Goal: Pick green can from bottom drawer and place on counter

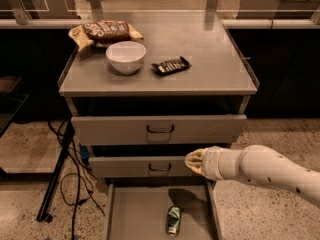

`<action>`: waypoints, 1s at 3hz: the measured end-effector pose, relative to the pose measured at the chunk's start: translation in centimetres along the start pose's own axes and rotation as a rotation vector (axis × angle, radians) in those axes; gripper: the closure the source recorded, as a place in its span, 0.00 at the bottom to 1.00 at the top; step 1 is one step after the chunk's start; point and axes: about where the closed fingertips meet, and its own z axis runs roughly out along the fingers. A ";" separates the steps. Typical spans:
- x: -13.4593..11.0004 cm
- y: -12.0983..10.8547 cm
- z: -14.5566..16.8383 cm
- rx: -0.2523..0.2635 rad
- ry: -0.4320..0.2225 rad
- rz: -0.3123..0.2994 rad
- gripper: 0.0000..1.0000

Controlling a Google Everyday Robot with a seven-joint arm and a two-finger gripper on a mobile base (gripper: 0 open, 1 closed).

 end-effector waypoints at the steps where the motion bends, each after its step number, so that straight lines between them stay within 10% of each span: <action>1: 0.0 0.0 0.0 0.000 0.000 0.000 0.29; 3: 0.0 0.0 0.0 0.000 0.000 0.000 0.00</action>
Offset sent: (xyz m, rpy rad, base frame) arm 0.0000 0.0000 0.0000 0.0000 0.0000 0.0000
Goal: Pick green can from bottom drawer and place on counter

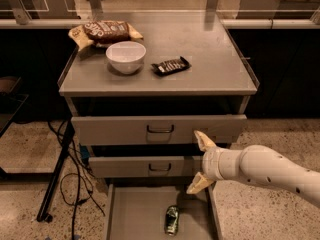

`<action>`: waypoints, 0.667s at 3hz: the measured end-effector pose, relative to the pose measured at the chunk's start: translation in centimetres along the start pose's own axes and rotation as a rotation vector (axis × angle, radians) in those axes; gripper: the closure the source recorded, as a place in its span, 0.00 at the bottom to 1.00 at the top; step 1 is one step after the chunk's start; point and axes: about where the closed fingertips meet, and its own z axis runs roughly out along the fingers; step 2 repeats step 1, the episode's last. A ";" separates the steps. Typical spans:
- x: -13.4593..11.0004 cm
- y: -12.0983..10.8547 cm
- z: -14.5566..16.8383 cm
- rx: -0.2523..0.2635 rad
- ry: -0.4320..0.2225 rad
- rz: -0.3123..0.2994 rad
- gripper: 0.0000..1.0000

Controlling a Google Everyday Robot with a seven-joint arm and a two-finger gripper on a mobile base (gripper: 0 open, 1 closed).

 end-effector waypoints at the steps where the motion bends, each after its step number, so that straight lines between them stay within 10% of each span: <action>1: 0.0 0.0 0.0 0.000 0.000 0.000 0.00; 2: 0.0 0.0 0.0 0.000 0.000 0.000 0.00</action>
Offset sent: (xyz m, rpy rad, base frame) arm 0.0000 0.0000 0.0000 0.0000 0.0000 0.0000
